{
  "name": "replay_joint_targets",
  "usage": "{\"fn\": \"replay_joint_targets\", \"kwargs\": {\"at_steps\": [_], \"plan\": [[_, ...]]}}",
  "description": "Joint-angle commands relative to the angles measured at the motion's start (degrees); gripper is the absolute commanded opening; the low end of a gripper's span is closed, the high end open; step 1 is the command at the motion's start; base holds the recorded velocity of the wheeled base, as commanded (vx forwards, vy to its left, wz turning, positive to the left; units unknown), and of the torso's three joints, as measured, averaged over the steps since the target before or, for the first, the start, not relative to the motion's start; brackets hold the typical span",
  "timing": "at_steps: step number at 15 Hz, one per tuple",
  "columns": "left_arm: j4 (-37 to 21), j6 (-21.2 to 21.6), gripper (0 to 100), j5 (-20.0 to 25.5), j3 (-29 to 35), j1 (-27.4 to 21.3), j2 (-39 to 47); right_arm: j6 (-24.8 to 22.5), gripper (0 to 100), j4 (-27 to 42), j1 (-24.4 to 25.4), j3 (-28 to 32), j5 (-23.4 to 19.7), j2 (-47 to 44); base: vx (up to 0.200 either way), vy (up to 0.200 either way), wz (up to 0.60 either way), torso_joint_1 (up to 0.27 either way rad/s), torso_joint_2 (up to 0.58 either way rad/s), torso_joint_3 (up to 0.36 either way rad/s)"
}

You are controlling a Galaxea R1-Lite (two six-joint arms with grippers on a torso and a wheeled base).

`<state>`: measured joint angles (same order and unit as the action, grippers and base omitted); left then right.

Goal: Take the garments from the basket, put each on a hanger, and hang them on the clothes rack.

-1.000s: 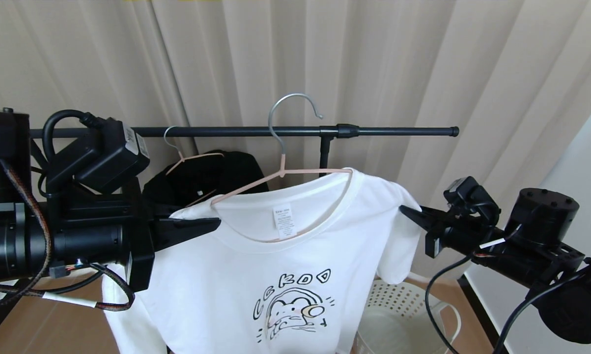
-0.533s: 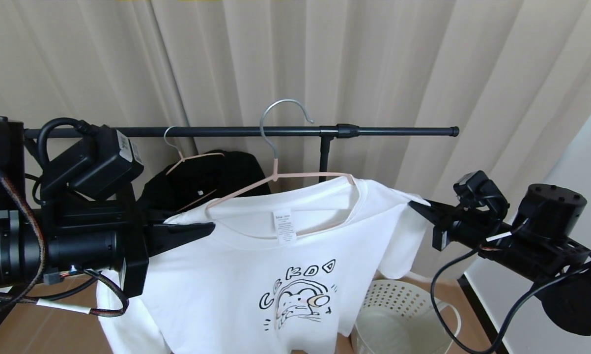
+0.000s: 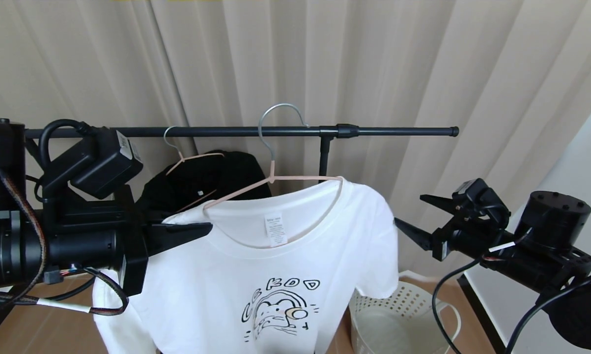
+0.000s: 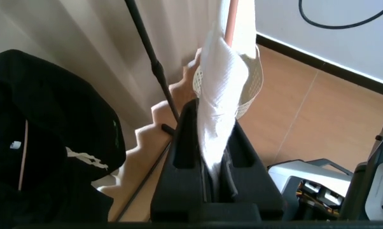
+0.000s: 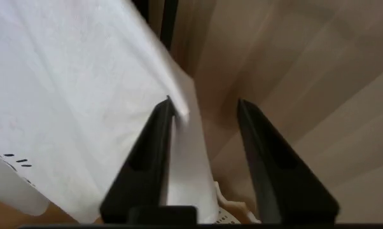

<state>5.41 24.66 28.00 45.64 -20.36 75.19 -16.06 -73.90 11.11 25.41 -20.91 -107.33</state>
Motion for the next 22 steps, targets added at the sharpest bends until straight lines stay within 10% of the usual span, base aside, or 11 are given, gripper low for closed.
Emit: {"fn": "replay_joint_targets", "kwargs": {"at_steps": [1,10,22], "plan": [[0.04,0.04,0,-0.4,-0.47,1.37,0.66,-0.03,100,-0.02,0.14,-0.09,-0.1,1.07,0.0,0.0,0.0,0.0,0.0,0.0],[0.3,-0.05,0,-0.67,-1.52,8.67,5.23,-0.03,100,0.16,0.76,0.26,0.08,1.15,0.0,0.0,0.0,0.0,0.0,0.0],[7.86,-10.6,0,-10.25,2.08,9.46,15.6,-0.12,100,0.42,0.76,0.43,0.16,0.63,0.0,0.0,0.0,0.0,0.0,0.0]]}}
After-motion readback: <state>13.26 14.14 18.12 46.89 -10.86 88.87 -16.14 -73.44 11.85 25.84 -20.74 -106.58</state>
